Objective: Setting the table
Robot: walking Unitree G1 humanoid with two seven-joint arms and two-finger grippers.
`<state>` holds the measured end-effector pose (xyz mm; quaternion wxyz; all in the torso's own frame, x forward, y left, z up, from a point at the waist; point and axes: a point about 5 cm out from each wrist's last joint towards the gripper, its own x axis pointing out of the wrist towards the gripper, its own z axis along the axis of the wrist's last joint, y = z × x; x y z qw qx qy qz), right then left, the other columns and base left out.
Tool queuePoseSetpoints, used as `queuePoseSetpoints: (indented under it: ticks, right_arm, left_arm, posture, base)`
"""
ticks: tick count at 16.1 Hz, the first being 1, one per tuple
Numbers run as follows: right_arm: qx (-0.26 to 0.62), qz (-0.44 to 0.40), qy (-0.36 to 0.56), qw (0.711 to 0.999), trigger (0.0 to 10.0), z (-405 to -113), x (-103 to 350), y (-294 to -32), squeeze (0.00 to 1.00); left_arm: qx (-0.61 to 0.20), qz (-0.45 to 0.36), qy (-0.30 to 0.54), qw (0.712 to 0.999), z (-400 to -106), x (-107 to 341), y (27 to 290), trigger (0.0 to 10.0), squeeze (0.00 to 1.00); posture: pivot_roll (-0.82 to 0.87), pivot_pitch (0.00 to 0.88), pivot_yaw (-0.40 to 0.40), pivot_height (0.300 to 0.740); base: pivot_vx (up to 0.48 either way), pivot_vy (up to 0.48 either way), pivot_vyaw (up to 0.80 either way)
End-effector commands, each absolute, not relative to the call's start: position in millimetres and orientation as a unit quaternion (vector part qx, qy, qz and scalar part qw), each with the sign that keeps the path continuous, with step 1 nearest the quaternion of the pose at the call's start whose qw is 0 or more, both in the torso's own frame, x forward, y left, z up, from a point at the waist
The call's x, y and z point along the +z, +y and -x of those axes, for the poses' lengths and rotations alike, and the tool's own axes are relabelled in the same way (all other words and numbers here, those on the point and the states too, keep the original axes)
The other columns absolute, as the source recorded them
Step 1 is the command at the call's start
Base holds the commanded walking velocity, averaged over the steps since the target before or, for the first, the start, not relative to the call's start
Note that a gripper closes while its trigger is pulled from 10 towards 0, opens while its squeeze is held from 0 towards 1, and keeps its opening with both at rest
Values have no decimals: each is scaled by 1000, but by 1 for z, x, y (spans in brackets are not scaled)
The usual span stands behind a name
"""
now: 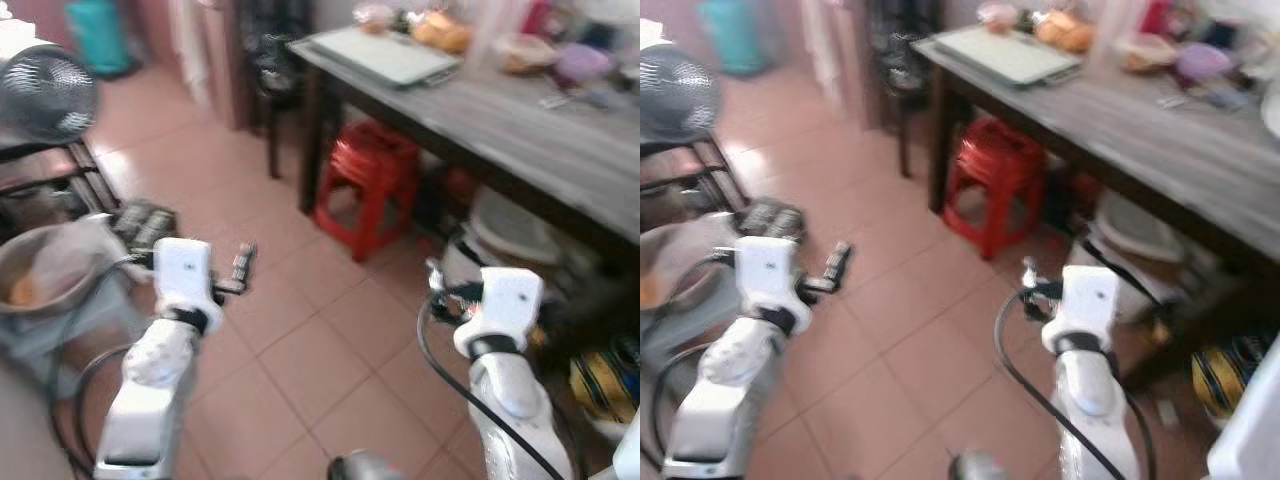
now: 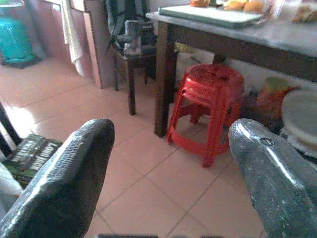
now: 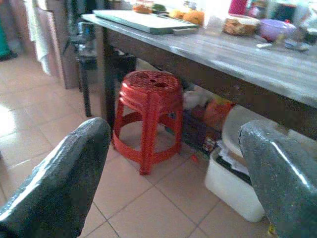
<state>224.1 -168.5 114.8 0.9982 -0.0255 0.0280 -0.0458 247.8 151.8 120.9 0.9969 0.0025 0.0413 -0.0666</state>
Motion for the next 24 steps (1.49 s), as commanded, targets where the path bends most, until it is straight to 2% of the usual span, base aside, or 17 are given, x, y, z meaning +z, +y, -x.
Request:
queuePoseSetpoints:
  ticks: [1, 3, 9, 13, 24]
  right_arm:
    - [-52, 31, 28, 998, 10000, -224, 117, -174, 0]
    - [-50, 31, 30, 998, 10000, -223, 116, -173, 0]
    - [-49, 34, 30, 998, 10000, -221, 118, -173, 0]
    - [-46, 33, 27, 998, 10000, -222, 119, -171, 0]
    - [-47, 27, 28, 998, 10000, -221, 120, -169, 0]
  left_arm:
    - [-70, -3, 38, 997, -248, 123, 147, 10000, 0]
    - [-69, -5, 39, 997, -248, 122, 148, 10000, 0]
    - [-71, -12, 31, 997, -246, 124, 148, 10000, 0]
    - [-106, -6, 22, 994, -243, 126, 143, 10000, 0]
    - [-140, -1, 18, 990, -243, 129, 138, 10000, 0]
  posture:
    - [-38, 0, 8, 740]
    - [-37, 0, 7, 740]
    - [-41, 0, 11, 740]
    - [-32, 0, 9, 740]
    - [-32, 0, 15, 740]
  base:
    - [0, 277, -800]
    - [0, 328, -800]
    - [0, 0, -800]
    - [0, 0, -800]
    - [0, 0, -800]
